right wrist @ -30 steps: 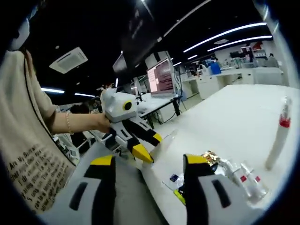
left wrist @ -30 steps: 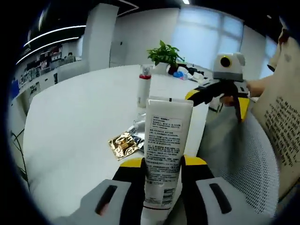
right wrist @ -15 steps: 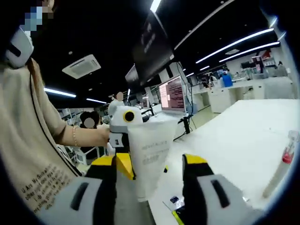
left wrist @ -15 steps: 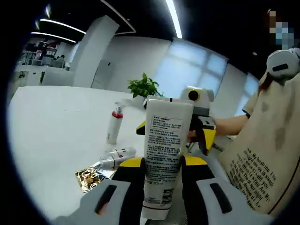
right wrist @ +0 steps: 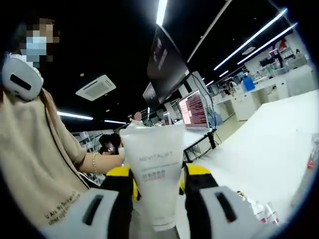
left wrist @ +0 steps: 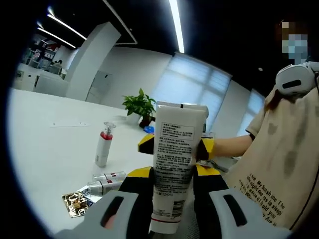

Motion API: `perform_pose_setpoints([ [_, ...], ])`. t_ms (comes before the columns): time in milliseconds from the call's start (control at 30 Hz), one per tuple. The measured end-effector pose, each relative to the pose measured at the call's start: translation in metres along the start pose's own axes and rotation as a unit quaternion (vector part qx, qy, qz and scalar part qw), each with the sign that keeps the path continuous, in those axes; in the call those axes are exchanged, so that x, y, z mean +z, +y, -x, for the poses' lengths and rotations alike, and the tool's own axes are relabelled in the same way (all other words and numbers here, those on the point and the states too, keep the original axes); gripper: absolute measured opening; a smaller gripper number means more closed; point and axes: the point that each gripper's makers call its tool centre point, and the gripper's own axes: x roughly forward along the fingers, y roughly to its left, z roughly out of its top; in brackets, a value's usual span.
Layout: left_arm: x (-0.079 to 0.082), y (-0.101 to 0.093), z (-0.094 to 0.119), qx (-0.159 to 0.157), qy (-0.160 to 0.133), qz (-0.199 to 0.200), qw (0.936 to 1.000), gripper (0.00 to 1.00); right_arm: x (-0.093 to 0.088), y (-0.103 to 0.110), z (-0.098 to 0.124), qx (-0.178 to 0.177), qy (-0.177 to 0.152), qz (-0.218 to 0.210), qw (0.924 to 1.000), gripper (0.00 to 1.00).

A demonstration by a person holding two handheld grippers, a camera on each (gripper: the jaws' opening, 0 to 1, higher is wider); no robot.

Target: Arrange the skincare products in the storage area until every visible bottle or jar stands upright without overlapping.

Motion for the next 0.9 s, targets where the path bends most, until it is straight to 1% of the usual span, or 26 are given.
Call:
perform_pose_setpoints([
  [33, 0.001, -0.001, -0.001, -0.001, 0.001, -0.001, 1.0000, 0.27, 0.001, 0.003, 0.002, 0.005, -0.003, 0.002, 1.0000, 0.38],
  [167, 0.002, -0.006, -0.005, -0.011, 0.007, -0.004, 0.9999, 0.28, 0.004, 0.005, 0.005, -0.005, 0.001, 0.005, 1.0000, 0.37],
  [233, 0.004, -0.007, -0.008, -0.006, 0.009, -0.006, 0.9999, 0.28, 0.006, 0.005, 0.006, -0.014, -0.002, 0.008, 0.9999, 0.36],
  [267, 0.005, -0.007, -0.010, 0.003, 0.014, -0.020, 0.9997, 0.29, 0.007, 0.004, 0.007, -0.018, -0.004, 0.009, 0.9998, 0.36],
  [333, 0.007, -0.007, -0.014, 0.020, 0.024, -0.048, 0.9983, 0.29, 0.013, 0.002, 0.010, -0.036, -0.018, 0.010, 0.9991, 0.35],
  [367, 0.008, -0.008, -0.018, 0.029, 0.034, -0.066, 0.9968, 0.29, 0.016, 0.002, 0.013, -0.044, -0.028, 0.016, 0.9985, 0.35],
  [433, 0.011, -0.007, -0.022, 0.047, 0.043, -0.090, 0.9939, 0.29, 0.020, -0.001, 0.018, -0.058, -0.043, 0.018, 0.9972, 0.35],
  [467, 0.011, -0.005, -0.024, 0.060, 0.049, -0.102, 0.9918, 0.29, 0.019, -0.007, 0.022, -0.074, -0.050, 0.012, 0.9959, 0.35],
  [500, 0.009, 0.000, -0.028, 0.087, 0.061, -0.118, 0.9873, 0.29, 0.019, -0.012, 0.024, -0.086, -0.055, 0.005, 0.9947, 0.35],
  [533, 0.008, 0.004, -0.031, 0.106, 0.068, -0.132, 0.9831, 0.30, 0.017, -0.020, 0.027, -0.102, -0.056, 0.004, 0.9932, 0.35],
  [567, 0.005, 0.010, -0.036, 0.142, 0.077, -0.165, 0.9729, 0.31, 0.016, -0.024, 0.029, -0.111, -0.056, 0.005, 0.9923, 0.34],
  [600, 0.003, 0.014, -0.038, 0.161, 0.084, -0.184, 0.9659, 0.31, 0.015, -0.031, 0.031, -0.130, -0.051, 0.005, 0.9902, 0.34],
  [633, 0.002, 0.017, -0.043, 0.181, 0.074, -0.177, 0.9646, 0.32, 0.015, -0.032, 0.031, -0.133, -0.051, 0.006, 0.9897, 0.34],
  [667, 0.004, 0.018, -0.045, 0.190, 0.051, -0.155, 0.9681, 0.34, 0.017, -0.036, 0.032, -0.149, -0.055, 0.007, 0.9873, 0.34],
  [700, 0.009, 0.020, -0.047, 0.201, 0.026, -0.139, 0.9694, 0.34, 0.018, -0.038, 0.032, -0.159, -0.057, 0.009, 0.9855, 0.35],
  [733, 0.014, 0.026, -0.045, 0.223, -0.006, -0.117, 0.9678, 0.33, 0.021, -0.039, 0.031, -0.171, -0.057, 0.015, 0.9834, 0.35],
  [767, 0.015, 0.031, -0.043, 0.246, -0.008, -0.119, 0.9619, 0.29, 0.020, -0.039, 0.031, -0.179, -0.053, 0.019, 0.9823, 0.35],
  [800, 0.015, 0.032, -0.043, 0.254, -0.006, -0.121, 0.9596, 0.28, 0.020, -0.042, 0.032, -0.192, -0.048, 0.023, 0.9800, 0.35],
  [833, 0.016, 0.034, -0.043, 0.267, -0.004, -0.132, 0.9547, 0.27, 0.020, -0.045, 0.032, -0.207, -0.040, 0.034, 0.9769, 0.35],
  [867, 0.014, 0.039, -0.044, 0.280, 0.003, -0.145, 0.9488, 0.27, 0.020, -0.048, 0.032, -0.221, -0.036, 0.032, 0.9740, 0.35],
  [900, 0.013, 0.040, -0.045, 0.288, 0.009, -0.152, 0.9455, 0.27, 0.019, -0.049, 0.031, -0.227, -0.034, 0.034, 0.9727, 0.35],
])
